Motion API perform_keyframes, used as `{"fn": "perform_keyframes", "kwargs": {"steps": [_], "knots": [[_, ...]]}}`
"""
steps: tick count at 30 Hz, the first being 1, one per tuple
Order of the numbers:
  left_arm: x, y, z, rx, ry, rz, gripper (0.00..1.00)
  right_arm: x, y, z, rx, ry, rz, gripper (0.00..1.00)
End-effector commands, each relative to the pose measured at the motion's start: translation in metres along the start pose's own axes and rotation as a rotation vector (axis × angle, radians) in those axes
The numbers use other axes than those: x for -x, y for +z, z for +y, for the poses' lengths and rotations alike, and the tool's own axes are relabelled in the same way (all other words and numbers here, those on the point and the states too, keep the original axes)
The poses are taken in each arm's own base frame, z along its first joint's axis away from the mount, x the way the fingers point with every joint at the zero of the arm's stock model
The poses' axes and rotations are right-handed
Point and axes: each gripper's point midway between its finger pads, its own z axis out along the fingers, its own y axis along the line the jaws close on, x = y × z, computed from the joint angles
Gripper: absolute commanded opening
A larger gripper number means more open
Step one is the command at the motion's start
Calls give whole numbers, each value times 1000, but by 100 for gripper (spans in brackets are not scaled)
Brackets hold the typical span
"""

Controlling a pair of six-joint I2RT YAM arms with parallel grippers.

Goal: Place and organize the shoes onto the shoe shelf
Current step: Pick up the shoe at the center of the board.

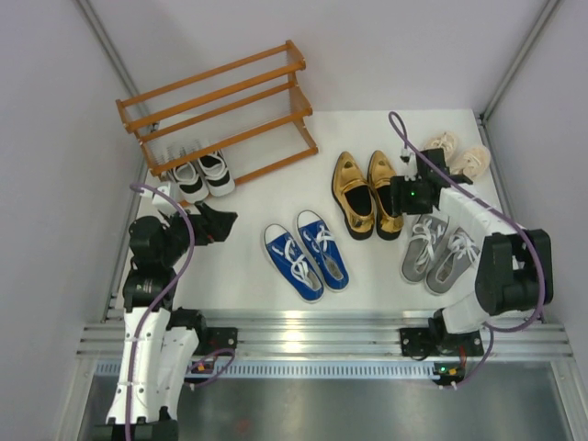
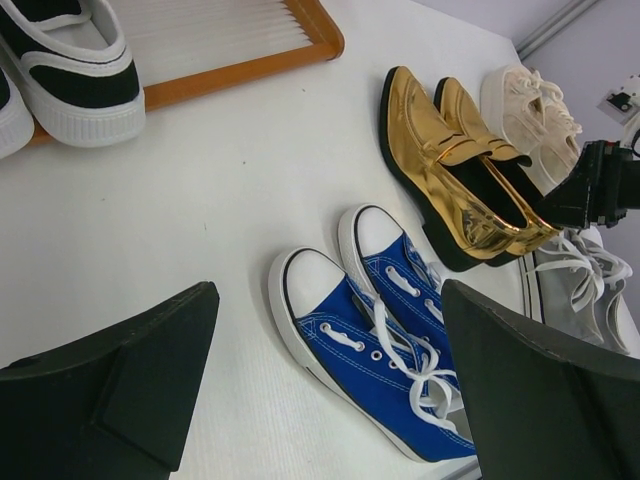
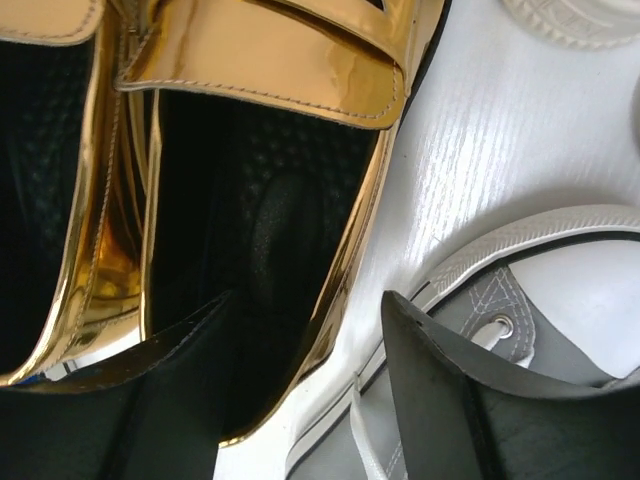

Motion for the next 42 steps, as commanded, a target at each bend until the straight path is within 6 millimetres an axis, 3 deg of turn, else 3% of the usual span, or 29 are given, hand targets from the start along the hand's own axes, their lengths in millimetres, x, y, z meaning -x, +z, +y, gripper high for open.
{"fn": "perform_keyframes", "kwargs": {"steps": [1, 7, 10, 14, 19, 27, 31, 35, 42], "knots": [[4, 0, -2, -13, 28, -19, 98, 19, 1, 8, 16, 37, -18, 58], [4, -1, -2, -12, 30, -24, 98, 9, 14, 1, -20, 38, 44, 42], [5, -2, -3, -16, 31, -26, 98, 14, 11, 1, -23, 29, 30, 28], [4, -1, -4, -22, 30, -20, 98, 27, -1, 1, -19, 9, -11, 1], [5, -2, -5, -28, 32, -22, 98, 52, -27, -5, -19, 20, -108, 0], [5, -2, -9, -44, 35, -17, 98, 103, -88, -5, -43, -53, -309, 0], [6, -3, -9, -44, 38, -20, 98, 114, -102, -1, -38, -130, -330, 0], [7, -3, -10, -45, 41, -23, 98, 111, -99, 22, 11, -184, -284, 0], [11, -4, -10, -39, 48, -30, 98, 105, -87, 95, 129, -300, -248, 0]]}}
